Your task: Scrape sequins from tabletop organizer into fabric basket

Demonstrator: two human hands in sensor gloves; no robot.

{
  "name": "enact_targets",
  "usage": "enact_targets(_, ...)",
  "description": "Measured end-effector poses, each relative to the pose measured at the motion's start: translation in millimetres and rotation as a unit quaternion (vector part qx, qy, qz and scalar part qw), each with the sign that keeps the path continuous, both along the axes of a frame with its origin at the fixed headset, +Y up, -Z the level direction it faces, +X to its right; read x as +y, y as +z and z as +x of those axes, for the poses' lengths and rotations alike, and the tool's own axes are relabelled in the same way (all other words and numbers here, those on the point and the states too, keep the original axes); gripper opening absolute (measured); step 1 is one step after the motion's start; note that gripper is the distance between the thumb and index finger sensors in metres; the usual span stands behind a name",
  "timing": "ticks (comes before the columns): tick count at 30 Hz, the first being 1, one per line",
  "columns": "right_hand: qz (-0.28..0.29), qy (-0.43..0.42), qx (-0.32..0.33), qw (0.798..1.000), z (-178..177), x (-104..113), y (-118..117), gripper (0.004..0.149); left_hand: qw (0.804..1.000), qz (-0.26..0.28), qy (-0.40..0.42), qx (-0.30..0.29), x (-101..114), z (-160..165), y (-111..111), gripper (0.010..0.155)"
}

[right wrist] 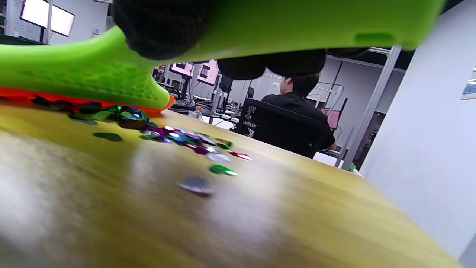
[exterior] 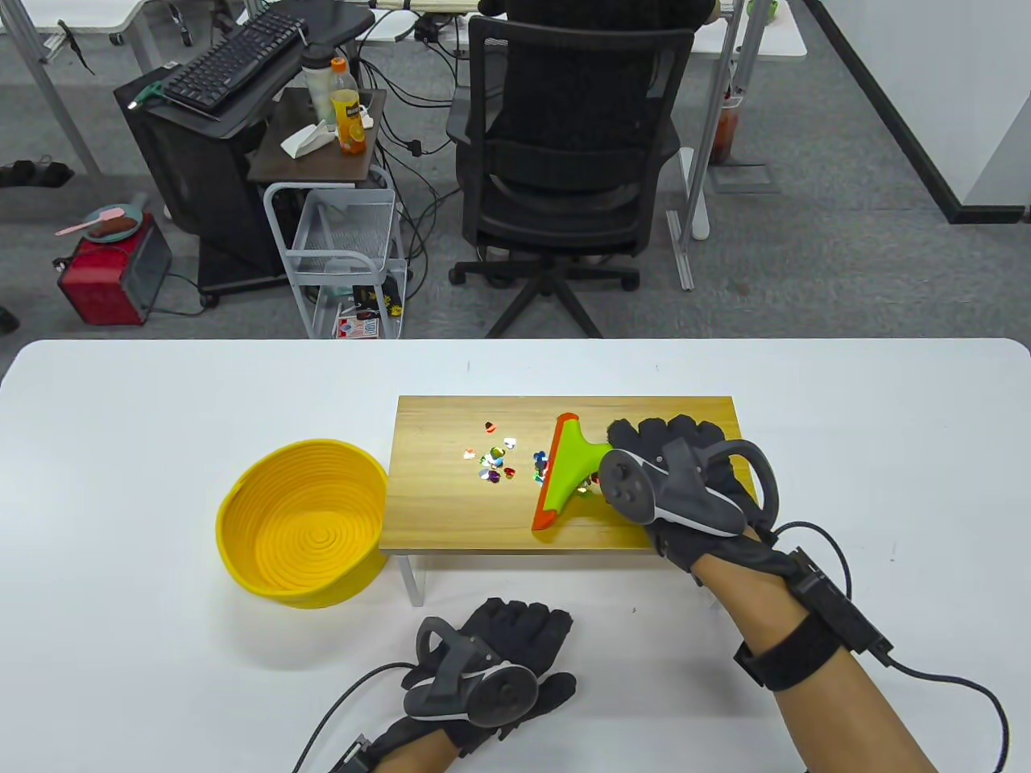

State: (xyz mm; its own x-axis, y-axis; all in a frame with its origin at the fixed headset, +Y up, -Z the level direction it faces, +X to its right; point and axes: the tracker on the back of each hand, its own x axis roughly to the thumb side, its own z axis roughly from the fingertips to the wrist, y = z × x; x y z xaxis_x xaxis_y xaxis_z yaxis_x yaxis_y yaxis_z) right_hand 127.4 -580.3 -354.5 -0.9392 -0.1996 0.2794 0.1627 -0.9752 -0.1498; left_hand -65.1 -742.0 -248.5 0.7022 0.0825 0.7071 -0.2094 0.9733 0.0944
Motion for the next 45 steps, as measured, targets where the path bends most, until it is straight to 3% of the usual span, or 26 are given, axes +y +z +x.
enact_targets(7, -0.005, 0.002, -0.024, 1.000, 37, 2, 8, 0.063, 1.000, -0.002, -0.002, -0.002, -1, 1, 1, 0.075)
enact_targets(14, 0.000, -0.008, -0.028, 1.000, 52, 5, 14, 0.063, 1.000, -0.002, -0.004, -0.003, -1, 2, 1, 0.075)
enact_targets(19, 0.021, -0.037, -0.006, 0.999, 42, 11, 17, 0.063, 1.000, -0.002, -0.004, -0.003, -1, 3, 2, 0.075)
enact_targets(33, 0.033, 0.003, 0.047, 0.998, -27, 3, 9, 0.063, 1.000, -0.002, -0.004, -0.002, -1, 3, 1, 0.075)
enact_targets(38, 0.036, 0.013, 0.039, 0.999, -25, -1, 9, 0.063, 1.000, -0.003, -0.004, -0.002, -2, 3, 1, 0.075)
enact_targets(45, 0.031, 0.033, 0.002, 0.999, 11, 4, 16, 0.062, 1.000, -0.005, -0.006, -0.002, -3, 4, 1, 0.075)
